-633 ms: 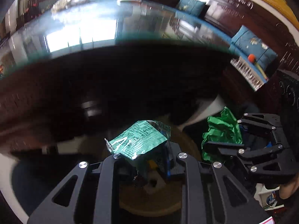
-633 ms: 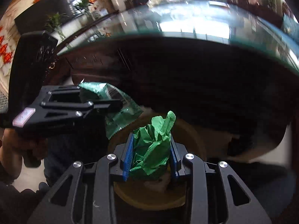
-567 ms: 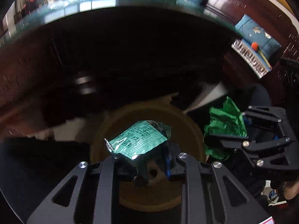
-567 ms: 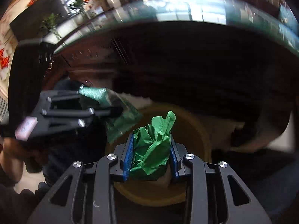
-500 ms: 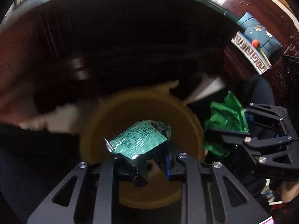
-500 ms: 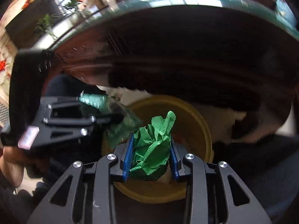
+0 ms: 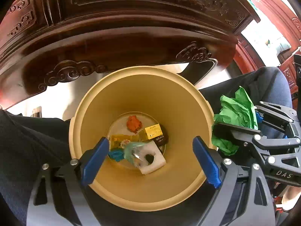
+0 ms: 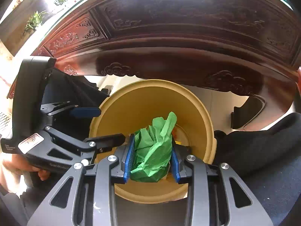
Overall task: Collect trash
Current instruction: 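Open the left tool to drop the green packet while the right tool drops the green paper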
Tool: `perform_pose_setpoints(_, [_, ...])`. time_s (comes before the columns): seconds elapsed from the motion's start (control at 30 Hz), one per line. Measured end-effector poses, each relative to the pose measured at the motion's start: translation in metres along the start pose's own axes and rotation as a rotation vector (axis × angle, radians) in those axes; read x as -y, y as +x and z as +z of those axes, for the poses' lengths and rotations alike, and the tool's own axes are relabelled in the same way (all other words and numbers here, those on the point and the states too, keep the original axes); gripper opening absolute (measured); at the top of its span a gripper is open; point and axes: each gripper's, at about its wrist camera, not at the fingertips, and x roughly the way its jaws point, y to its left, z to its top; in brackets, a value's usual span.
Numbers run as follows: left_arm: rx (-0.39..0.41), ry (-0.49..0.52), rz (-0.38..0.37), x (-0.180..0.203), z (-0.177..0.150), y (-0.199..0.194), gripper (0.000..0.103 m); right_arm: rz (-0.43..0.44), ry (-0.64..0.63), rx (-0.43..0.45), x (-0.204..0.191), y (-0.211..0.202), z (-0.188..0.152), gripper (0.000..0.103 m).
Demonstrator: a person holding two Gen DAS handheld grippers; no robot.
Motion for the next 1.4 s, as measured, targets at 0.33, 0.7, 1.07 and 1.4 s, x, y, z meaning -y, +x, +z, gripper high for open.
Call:
perform_pose_setpoints(0.33, [-0.028,0.049,0.075,0.000,0.006,-0.008,0.095,0.002,-0.018,-0.027,-0.002,0.008,0.003,0.033])
perform_pose_setpoints(0.7, [0.028,0.057,0.192,-0.012,0.012,-0.025,0.097,-0.037,-0.074,-0.027,-0.012,0.010,0.007,0.034])
perform_pose_setpoints(1.07, [0.016,0.066,0.194,-0.011,0.013,-0.020,0.098,-0.056,-0.075,-0.039,-0.009,0.013,0.008,0.035])
perform_pose_setpoints(1.4, [0.009,0.064,0.188,-0.013,0.013,-0.018,0.098,-0.050,-0.084,-0.055,-0.013,0.018,0.008,0.050])
